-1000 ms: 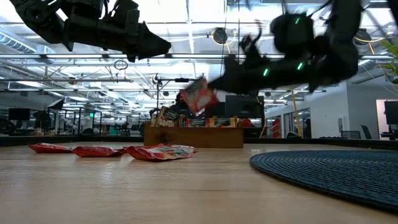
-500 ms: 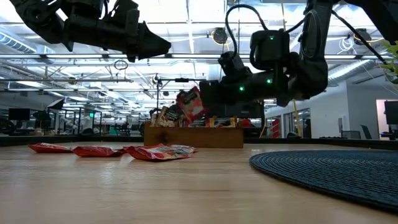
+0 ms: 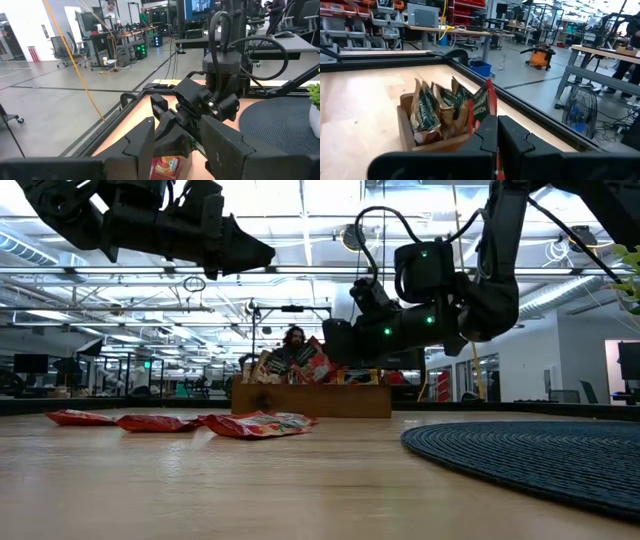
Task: Pick & Place Tea
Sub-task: Put the red tea bag into the middle section wooden organizer
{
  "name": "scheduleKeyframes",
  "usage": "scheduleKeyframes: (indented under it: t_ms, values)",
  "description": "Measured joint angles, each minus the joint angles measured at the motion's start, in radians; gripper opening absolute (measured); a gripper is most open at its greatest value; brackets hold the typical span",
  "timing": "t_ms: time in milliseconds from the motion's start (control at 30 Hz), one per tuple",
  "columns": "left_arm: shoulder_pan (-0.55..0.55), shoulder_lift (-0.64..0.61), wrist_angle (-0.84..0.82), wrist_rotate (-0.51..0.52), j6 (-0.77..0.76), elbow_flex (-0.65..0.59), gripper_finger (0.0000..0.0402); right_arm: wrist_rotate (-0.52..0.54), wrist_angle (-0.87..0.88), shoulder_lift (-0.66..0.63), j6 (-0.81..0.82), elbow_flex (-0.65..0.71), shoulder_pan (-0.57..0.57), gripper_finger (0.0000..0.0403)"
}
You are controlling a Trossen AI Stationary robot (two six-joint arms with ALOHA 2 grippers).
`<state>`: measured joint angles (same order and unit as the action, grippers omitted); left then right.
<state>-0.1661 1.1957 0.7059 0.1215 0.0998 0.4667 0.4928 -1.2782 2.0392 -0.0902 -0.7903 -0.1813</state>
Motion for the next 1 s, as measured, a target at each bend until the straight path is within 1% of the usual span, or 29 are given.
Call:
scheduleKeyframes:
  t_ms: [233,300,400,633,767,1000]
  values:
    - [0.0,0.0,0.0,0.0,0.0,0.0,0.016,-0.005,0.021,0.0,0.023,-0.001,-0.013,0.0]
    - [0.0,0.0,0.0,0.0,0.0,0.0,0.0164,-0.047,0.028,0.0,0.034,-0.001,-0.02,0.0]
    - [0.0,0.0,0.0,0.0,0.0,0.0,0.017,-0.077,0.03,0.0,0.052,-0.001,-0.032,0.0]
    - [0.0,0.0,0.0,0.0,0.0,0.0,0.0179,-0.079,0.036,0.0,0.052,-0.001,-0.042,0.0004]
    - [0.0,0.0,0.0,0.0,0.0,0.0,0.0176,-0.079,0.045,0.0,0.045,-0.001,-0.04,0.0034]
    - [0.0,0.0,0.0,0.0,0.0,0.0,0.0164,-0.078,0.047,0.0,0.016,-0.001,-0.039,0.0121]
